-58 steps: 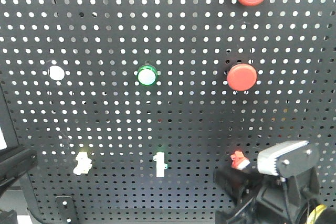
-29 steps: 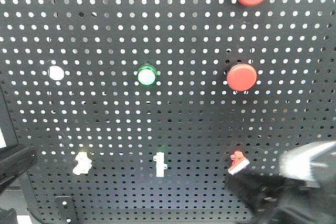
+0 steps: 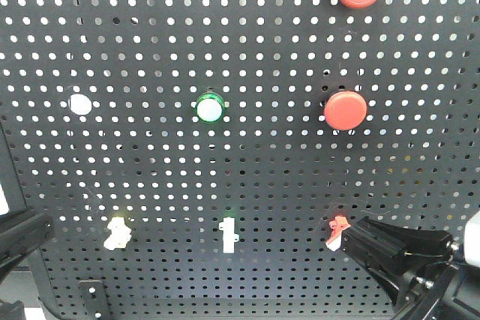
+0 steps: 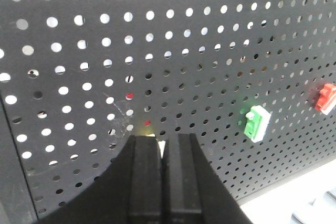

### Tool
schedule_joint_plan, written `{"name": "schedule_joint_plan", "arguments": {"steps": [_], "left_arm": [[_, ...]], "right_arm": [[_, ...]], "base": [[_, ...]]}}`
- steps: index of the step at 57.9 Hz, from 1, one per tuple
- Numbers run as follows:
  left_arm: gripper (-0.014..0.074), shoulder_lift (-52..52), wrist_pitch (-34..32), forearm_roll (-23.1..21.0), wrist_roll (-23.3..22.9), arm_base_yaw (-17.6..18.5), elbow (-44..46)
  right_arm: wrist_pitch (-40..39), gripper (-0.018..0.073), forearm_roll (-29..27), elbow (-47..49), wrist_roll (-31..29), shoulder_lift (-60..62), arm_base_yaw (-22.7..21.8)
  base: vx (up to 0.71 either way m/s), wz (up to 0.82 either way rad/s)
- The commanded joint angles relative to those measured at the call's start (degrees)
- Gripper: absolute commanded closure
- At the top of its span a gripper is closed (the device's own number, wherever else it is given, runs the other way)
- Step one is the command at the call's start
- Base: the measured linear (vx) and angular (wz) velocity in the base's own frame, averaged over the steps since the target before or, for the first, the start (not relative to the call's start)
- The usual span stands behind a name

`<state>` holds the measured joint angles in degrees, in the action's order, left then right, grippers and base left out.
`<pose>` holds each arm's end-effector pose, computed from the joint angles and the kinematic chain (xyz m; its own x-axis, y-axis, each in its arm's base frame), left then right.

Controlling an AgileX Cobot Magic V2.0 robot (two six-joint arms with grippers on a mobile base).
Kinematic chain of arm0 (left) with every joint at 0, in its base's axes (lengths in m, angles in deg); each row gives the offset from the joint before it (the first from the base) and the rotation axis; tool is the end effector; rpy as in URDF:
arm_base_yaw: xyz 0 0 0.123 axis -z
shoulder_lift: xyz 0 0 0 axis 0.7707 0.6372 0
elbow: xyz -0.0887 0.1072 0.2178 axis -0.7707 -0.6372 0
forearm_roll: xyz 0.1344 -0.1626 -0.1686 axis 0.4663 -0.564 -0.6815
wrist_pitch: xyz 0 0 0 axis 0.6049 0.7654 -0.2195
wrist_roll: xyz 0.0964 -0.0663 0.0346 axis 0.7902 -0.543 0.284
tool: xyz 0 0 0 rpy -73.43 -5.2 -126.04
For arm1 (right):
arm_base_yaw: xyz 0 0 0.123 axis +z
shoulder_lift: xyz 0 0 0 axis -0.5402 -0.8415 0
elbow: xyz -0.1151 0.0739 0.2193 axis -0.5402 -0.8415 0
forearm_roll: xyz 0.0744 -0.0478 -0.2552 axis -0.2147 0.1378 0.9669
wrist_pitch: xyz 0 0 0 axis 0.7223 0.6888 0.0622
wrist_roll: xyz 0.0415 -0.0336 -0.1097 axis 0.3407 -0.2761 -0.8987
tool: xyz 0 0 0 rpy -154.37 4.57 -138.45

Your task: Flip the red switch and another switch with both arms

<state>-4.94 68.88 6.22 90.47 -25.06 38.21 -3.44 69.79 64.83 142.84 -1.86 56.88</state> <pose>0.2090 -0.1027 0.3337 -0.1374 0.0099 -0.9905 0.4450 0.8940 -0.0527 0.2238 0.1287 0.3016 -0.0635 -0.0212 -0.9978 -0.5929 0.8050 0.0206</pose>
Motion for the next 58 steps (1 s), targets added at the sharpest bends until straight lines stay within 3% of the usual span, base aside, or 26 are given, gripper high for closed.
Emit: {"name": "schedule_joint_plan", "arguments": {"steps": [1,16,20,24,33,43,49,58], "left_arm": [[0.0594,-0.47,-4.11,-0.48,0.17,0.03,1.59],[0.0594,-1.23,-4.6,-0.42,0.17,0.03,-0.21],[0.0594,-3.78,-5.36,1.32,0.26,-0.54,-2.58],[0.0594,-8.38,-6.7,4.6,0.26,-2.65,-6.72],[0.0594,-20.99,-11.17,5.79,0.19,-10.61,-19.39],[0.0594,-32.75,-11.87,9.22,0.15,-18.43,-30.81],[0.0594,-39.28,-11.87,8.97,0.15,-20.66,-36.74],[0.0594,-45.87,-9.67,8.97,0.07,-21.09,-41.76]], "right_arm": [[-2.58,0.0566,-0.43,1.98,-0.48,0.59,-0.39],[-2.58,0.0566,-0.43,1.98,-0.48,0.59,-0.39],[-2.58,0.0566,-0.43,1.98,-0.48,0.59,-0.39],[-2.58,0.0566,-0.43,1.98,-0.48,0.59,-0.39],[-2.58,0.0566,-0.43,1.98,-0.48,0.59,-0.39],[-2.58,0.0566,-0.43,1.98,-0.48,0.59,-0.39],[-2.58,0.0566,-0.43,1.98,-0.42,0.6,-0.39],[-2.58,0.0566,-0.43,1.98,-0.42,0.6,-0.39]], "base": [[0.0,0.0],[0.0,0.0],[0.0,0.0],[0.0,0.0],[0.0,0.0],[0.0,0.0],[0.0,0.0],[0.0,0.0]]}}
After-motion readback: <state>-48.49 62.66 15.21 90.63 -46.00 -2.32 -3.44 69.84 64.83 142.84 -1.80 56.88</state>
